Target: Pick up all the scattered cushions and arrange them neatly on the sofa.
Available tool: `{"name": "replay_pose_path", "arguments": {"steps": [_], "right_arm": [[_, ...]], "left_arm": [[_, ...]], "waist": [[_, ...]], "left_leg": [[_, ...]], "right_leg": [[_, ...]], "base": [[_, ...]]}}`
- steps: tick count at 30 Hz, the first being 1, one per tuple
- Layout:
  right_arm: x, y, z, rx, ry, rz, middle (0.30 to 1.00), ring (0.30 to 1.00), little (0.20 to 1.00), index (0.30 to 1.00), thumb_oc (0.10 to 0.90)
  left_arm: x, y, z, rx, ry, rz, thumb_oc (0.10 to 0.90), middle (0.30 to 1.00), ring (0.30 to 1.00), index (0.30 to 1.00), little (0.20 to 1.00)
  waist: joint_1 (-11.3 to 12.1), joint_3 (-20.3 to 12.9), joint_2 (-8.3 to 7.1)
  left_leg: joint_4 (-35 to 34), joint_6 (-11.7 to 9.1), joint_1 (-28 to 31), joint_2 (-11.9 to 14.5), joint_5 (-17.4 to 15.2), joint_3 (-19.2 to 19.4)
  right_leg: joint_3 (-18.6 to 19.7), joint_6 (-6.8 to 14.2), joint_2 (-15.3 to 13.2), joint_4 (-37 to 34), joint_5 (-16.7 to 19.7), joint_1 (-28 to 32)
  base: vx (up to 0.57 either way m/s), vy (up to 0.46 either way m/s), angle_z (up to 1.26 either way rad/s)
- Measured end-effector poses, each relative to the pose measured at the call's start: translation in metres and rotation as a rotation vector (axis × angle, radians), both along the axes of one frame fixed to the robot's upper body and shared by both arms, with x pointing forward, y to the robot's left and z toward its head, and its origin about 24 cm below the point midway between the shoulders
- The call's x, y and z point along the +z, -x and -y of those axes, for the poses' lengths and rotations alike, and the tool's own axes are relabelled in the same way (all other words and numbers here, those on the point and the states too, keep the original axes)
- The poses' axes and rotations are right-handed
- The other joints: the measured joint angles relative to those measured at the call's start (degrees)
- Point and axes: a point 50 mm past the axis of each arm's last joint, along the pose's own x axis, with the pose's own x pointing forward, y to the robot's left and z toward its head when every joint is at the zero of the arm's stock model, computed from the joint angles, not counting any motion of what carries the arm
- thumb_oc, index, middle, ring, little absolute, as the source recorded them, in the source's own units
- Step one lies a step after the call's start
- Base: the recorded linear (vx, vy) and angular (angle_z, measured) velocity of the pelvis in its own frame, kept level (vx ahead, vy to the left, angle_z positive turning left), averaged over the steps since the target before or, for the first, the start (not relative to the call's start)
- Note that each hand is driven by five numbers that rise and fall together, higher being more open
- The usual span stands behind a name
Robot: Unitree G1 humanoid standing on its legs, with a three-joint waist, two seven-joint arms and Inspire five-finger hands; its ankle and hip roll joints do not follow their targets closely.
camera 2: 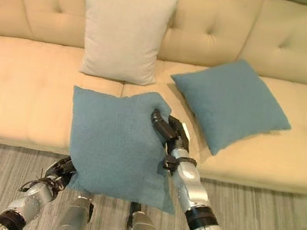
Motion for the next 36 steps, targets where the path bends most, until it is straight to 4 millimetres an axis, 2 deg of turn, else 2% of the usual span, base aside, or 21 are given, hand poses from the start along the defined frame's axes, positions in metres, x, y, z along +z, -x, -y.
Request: {"name": "replay_pose_path", "arguments": {"steps": [1,3,5,8,11,12,14,16,18,20,21,23,24,26,27,28,29,30,33,34,36], "right_arm": [[0.003,0.000,-0.002,0.010,0.011,0.012,0.300,0.300,0.300,0.300,0.400],[0.005,0.000,-0.008,0.033,0.036,0.028,0.300,0.300,0.300,0.300,0.400],[0.005,0.004,-0.014,0.073,0.100,0.038,0.300,0.300,0.300,0.300,0.400],[0.001,0.007,-0.021,0.124,0.192,0.035,0.300,0.300,0.300,0.300,0.400],[0.005,0.007,-0.028,0.161,0.223,0.060,0.300,0.300,0.300,0.300,0.400],[0.006,0.006,-0.030,0.164,0.227,0.063,0.300,0.300,0.300,0.300,0.400],[0.003,0.007,-0.034,0.178,0.236,0.050,0.300,0.300,0.300,0.300,0.400],[-0.001,0.008,-0.039,0.187,0.225,0.034,0.300,0.300,0.300,0.300,0.400],[-0.003,0.009,-0.050,0.211,0.204,0.028,0.300,0.300,0.300,0.300,0.400],[-0.005,0.010,-0.062,0.239,0.185,0.026,0.300,0.300,0.300,0.300,0.400],[-0.007,0.011,-0.071,0.267,0.160,0.020,0.300,0.300,0.300,0.300,0.400],[-0.015,0.014,-0.076,0.291,0.163,-0.006,0.300,0.300,0.300,0.300,0.400],[-0.017,0.016,-0.079,0.301,0.151,-0.014,0.300,0.300,0.300,0.300,0.400],[-0.021,0.019,-0.081,0.305,0.145,-0.029,0.300,0.300,0.300,0.300,0.400],[-0.023,0.020,-0.082,0.306,0.140,-0.034,0.300,0.300,0.300,0.300,0.400],[-0.022,0.020,-0.084,0.316,0.131,-0.030,0.300,0.300,0.300,0.300,0.400],[-0.024,0.021,-0.084,0.312,0.122,-0.034,0.300,0.300,0.300,0.300,0.400],[-0.026,0.022,-0.082,0.307,0.127,-0.050,0.300,0.300,0.300,0.300,0.400],[-0.028,0.021,-0.076,0.289,0.141,-0.062,0.300,0.300,0.300,0.300,0.400],[-0.026,0.020,-0.076,0.291,0.139,-0.059,0.300,0.300,0.300,0.300,0.400],[-0.026,0.019,-0.073,0.289,0.145,-0.061,0.300,0.300,0.300,0.300,0.400]], "left_arm": [[-0.002,0.003,0.004,0.025,0.026,0.005,0.400,0.300,0.300,0.300,0.300],[-0.003,0.006,0.001,0.074,0.045,0.008,0.400,0.300,0.300,0.300,0.300],[-0.008,0.014,-0.004,0.090,0.040,-0.016,0.400,0.300,0.300,0.300,0.300],[-0.015,0.026,-0.014,0.108,0.019,-0.050,0.400,0.300,0.300,0.300,0.300],[-0.014,0.027,-0.022,0.117,0.001,-0.048,0.400,0.300,0.300,0.300,0.300],[-0.014,0.028,-0.024,0.122,-0.001,-0.048,0.400,0.300,0.300,0.300,0.300],[-0.017,0.033,-0.026,0.132,-0.003,-0.062,0.400,0.300,0.300,0.300,0.300],[-0.015,0.033,-0.033,0.133,-0.024,-0.061,0.400,0.300,0.300,0.300,0.300],[-0.012,0.034,-0.047,0.132,-0.080,-0.062,0.400,0.300,0.300,0.300,0.300],[-0.009,0.035,-0.060,0.142,-0.122,-0.061,0.400,0.300,0.300,0.300,0.300],[-0.006,0.036,-0.072,0.155,-0.159,-0.061,0.400,0.300,0.300,0.300,0.300],[-0.003,0.036,-0.079,0.152,-0.200,-0.061,0.400,0.300,0.300,0.300,0.300],[-0.001,0.037,-0.086,0.146,-0.234,-0.064,0.400,0.300,0.300,0.300,0.300],[0.000,0.038,-0.091,0.139,-0.266,-0.071,0.400,0.300,0.300,0.300,0.300],[0.001,0.039,-0.094,0.137,-0.284,-0.074,0.400,0.300,0.300,0.300,0.300],[0.002,0.039,-0.096,0.148,-0.294,-0.077,0.400,0.300,0.300,0.300,0.300],[0.003,0.037,-0.096,0.146,-0.300,-0.076,0.400,0.300,0.300,0.300,0.300],[0.002,0.037,-0.094,0.137,-0.305,-0.079,0.400,0.300,0.300,0.300,0.300],[-0.005,0.038,-0.084,0.101,-0.304,-0.103,0.400,0.300,0.300,0.300,0.300],[-0.007,0.037,-0.080,0.087,-0.307,-0.108,0.400,0.300,0.300,0.300,0.300],[-0.010,0.037,-0.076,0.085,-0.295,-0.117,0.400,0.300,0.300,0.300,0.300]], "waist": [[0.34,-0.62,0.74],[0.34,-1.41,-0.48],[-0.11,-2.81,-3.02],[-0.36,-4.66,-5.34],[-0.21,-5.95,-5.67],[0.17,-5.98,-5.62],[0.79,-6.45,-4.79],[1.13,-7.02,-5.82],[2.61,-7.95,-7.45],[4.66,-8.48,-9.00],[6.02,-8.62,-9.48],[5.90,-8.60,-9.78],[6.38,-8.69,-10.01],[6.12,-8.82,-10.49],[6.26,-8.98,-10.74],[5.17,-8.89,-10.19],[3.94,-8.76,-10.02],[3.29,-8.73,-10.19],[1.56,-8.09,-9.42],[-0.02,-7.46,-9.46],[-0.98,-6.60,-9.97]], "left_leg": [[-0.82,1.01,-0.38,0.64,-0.29,0.15],[-0.40,6.64,-0.47,0.77,-6.27,5.22],[5.20,2.40,-2.76,0.59,-5.39,12.12],[11.99,0.40,-1.61,3.20,-4.10,20.19],[10.66,-2.03,1.20,6.96,-2.96,24.71],[9.03,-2.00,2.25,7.81,-2.58,25.98],[5.87,1.07,4.85,7.95,2.65,28.89],[5.24,1.86,4.51,6.29,1.22,31.21],[5.28,0.60,3.13,3.57,-0.77,28.90],[5.53,1.19,2.61,1.51,-1.75,27.99],[6.68,1.92,1.83,-0.31,-3.25,27.22],[6.85,2.42,1.77,-2.07,-3.89,23.43],[7.95,3.36,1.06,-2.94,-5.91,22.22],[7.72,4.00,0.91,-3.88,-6.06,19.77],[7.36,4.50,0.81,-4.39,-6.08,19.22],[7.41,5.26,-0.57,-4.47,-5.99,15.76],[6.64,5.45,-0.74,-4.90,-5.86,14.11],[5.24,6.49,-0.70,-5.62,-4.67,12.47],[4.49,5.84,-0.66,-6.20,-3.89,7.55],[4.28,5.72,-0.94,-7.02,-3.74,5.20],[3.95,5.50,-0.91,-8.17,-4.15,2.81]], "right_leg": [[-1.85,-0.63,0.47,0.24,-0.31,0.31],[-6.10,-2.45,-2.40,-0.70,-0.27,1.11],[-10.32,-3.65,-6.10,-4.13,0.21,2.63],[-17.25,-3.55,-7.99,-10.83,1.88,7.87],[-23.43,-3.12,-8.31,-12.57,2.05,9.95],[-24.38,-3.11,-8.65,-12.15,2.05,10.31],[-25.80,-2.13,-9.46,-9.63,1.45,11.21],[-28.60,-1.40,-10.83,-9.60,1.35,12.13],[-30.11,0.52,-12.69,-10.04,1.21,12.97],[-30.37,1.61,-14.44,-9.93,1.16,13.43],[-30.59,3.24,-15.65,-8.74,1.74,13.85],[-30.02,4.02,-18.63,-1.86,1.88,13.03],[-27.63,4.68,-19.00,1.30,2.80,12.22],[-21.43,6.20,-19.58,6.12,2.53,9.23],[-19.47,7.53,-18.90,6.15,1.59,7.81],[-11.08,8.70,-15.01,6.47,-0.43,5.07],[-9.26,9.14,-13.56,5.91,-1.15,3.96],[-7.68,9.29,-12.37,4.51,-1.26,1.37],[-5.16,8.48,-9.08,-5.43,-0.14,-2.22],[-4.54,7.86,-8.79,-9.24,1.45,-4.07],[-5.32,9.39,-10.12,-13.97,5.38,-7.23]], "base": [[-0.25,-0.039,0.70],[-0.14,-0.012,0.86],[-0.08,0.000,1.10],[-0.02,0.084,1.25],[0.08,0.162,1.28],[0.05,0.250,1.12],[0.06,0.288,1.14],[0.12,0.335,1.11],[0.16,0.328,0.91],[0.16,0.335,0.60],[0.11,0.231,0.68],[0.20,0.330,0.97],[0.18,0.313,0.94],[0.29,0.272,0.64],[0.44,0.281,0.52],[0.21,0.083,0.75],[0.24,0.050,0.94],[0.40,-0.014,0.91],[0.46,-0.041,0.79],[0.61,-0.116,1.06],[0.33,-0.092,0.94]]}}
